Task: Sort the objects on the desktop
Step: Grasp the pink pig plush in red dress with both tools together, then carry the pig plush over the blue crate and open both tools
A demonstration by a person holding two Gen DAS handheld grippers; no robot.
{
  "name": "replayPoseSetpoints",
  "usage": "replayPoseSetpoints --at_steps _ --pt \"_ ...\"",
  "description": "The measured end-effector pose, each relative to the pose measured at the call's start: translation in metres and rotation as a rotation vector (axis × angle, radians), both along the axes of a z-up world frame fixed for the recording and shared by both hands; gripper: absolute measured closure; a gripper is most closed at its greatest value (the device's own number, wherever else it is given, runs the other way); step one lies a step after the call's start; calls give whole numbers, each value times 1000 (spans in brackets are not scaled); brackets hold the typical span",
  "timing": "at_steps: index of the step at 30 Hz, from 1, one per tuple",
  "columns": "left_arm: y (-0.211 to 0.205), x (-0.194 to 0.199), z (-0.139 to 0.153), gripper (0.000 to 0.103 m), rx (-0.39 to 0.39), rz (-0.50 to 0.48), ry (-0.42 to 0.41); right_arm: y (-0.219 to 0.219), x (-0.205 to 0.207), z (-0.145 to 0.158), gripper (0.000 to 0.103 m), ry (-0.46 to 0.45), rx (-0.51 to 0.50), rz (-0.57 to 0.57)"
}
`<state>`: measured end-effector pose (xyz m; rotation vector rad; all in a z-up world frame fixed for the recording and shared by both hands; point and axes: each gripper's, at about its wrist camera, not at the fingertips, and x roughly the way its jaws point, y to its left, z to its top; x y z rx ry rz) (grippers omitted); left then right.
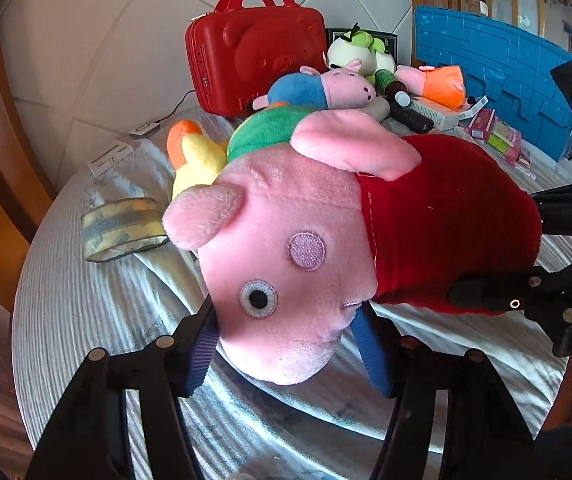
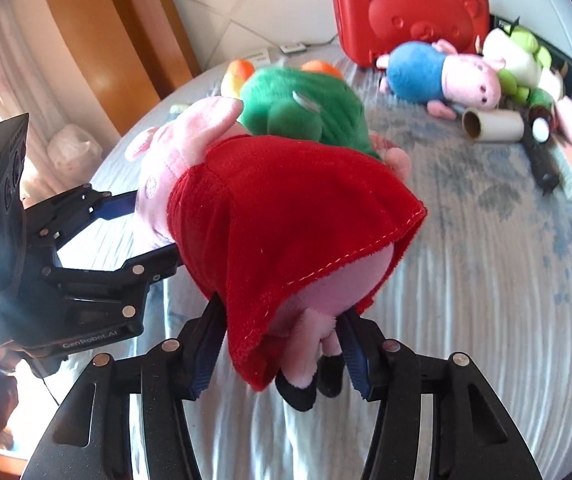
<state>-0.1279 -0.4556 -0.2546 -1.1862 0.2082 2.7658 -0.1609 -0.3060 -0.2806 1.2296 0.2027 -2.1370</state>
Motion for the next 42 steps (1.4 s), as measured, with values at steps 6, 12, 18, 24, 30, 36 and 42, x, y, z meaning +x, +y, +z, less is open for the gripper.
replayPoseSetpoints --at_steps 6,12,18,24,30,36,42 --pt "24 3 52 42 -8 -32 88 24 12 51 50 109 -37 -22" --pt "72 -7 112 42 -27 -135 208 73 20 112 50 247 -73 -108" --pt "146 -29 173 42 -35 -306 350 144 29 171 50 414 -93 -276" --pt "249 -64 226 42 15 -495 464 234 33 225 50 580 -72 -491" --pt "367 -110 261 41 64 -630 511 335 13 262 50 693 -28 -657" --pt "483 -167 284 41 117 -656 509 448 -32 288 50 750 -35 -731" --pt "577 -220 301 36 138 -614 490 551 -80 308 47 756 -61 -779"
